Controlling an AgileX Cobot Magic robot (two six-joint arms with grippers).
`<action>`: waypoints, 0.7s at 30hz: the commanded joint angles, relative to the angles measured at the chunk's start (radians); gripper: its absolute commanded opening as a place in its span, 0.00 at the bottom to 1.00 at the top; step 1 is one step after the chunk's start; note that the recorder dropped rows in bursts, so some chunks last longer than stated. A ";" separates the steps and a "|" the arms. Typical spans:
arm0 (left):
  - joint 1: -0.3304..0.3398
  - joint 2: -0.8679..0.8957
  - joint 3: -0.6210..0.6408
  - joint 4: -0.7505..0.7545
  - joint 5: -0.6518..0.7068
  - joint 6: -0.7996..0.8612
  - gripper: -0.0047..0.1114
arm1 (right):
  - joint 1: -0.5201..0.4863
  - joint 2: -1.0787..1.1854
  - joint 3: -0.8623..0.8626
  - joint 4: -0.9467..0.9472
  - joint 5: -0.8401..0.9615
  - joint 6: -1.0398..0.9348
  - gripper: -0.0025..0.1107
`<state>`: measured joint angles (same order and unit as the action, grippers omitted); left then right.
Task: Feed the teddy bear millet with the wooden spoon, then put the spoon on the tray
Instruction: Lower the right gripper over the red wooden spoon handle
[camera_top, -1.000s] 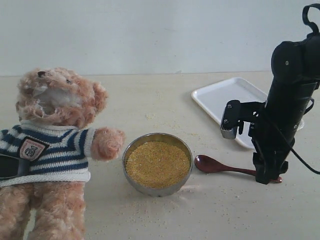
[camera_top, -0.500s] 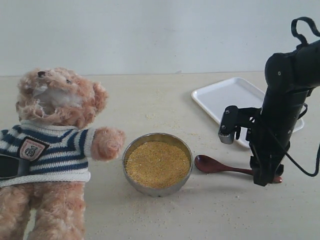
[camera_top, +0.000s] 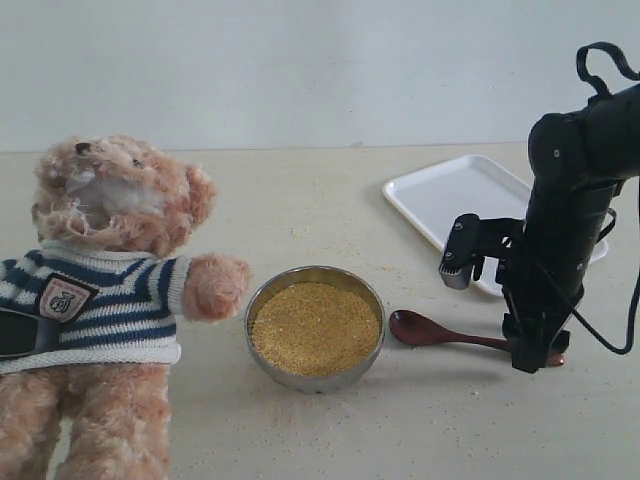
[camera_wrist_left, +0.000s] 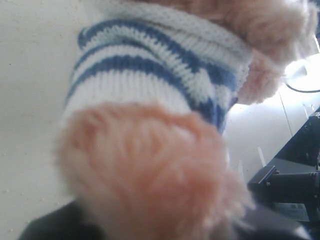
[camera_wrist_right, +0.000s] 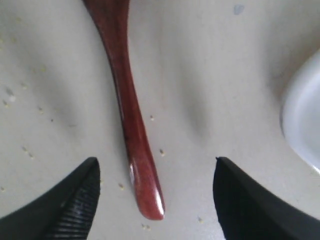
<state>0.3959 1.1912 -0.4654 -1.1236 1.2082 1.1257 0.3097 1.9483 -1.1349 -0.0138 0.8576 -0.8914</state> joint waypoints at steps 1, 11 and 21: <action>0.002 -0.010 0.002 -0.023 0.013 0.003 0.08 | -0.012 -0.001 -0.004 -0.017 -0.006 0.015 0.58; 0.002 -0.010 0.002 -0.023 0.013 0.003 0.08 | -0.012 0.050 -0.002 0.000 0.003 0.034 0.58; 0.002 -0.010 0.002 -0.023 0.013 0.003 0.08 | -0.012 0.049 -0.002 0.052 0.058 0.045 0.13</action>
<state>0.3959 1.1912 -0.4654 -1.1236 1.2082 1.1257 0.3006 1.9823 -1.1422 0.0087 0.8832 -0.8509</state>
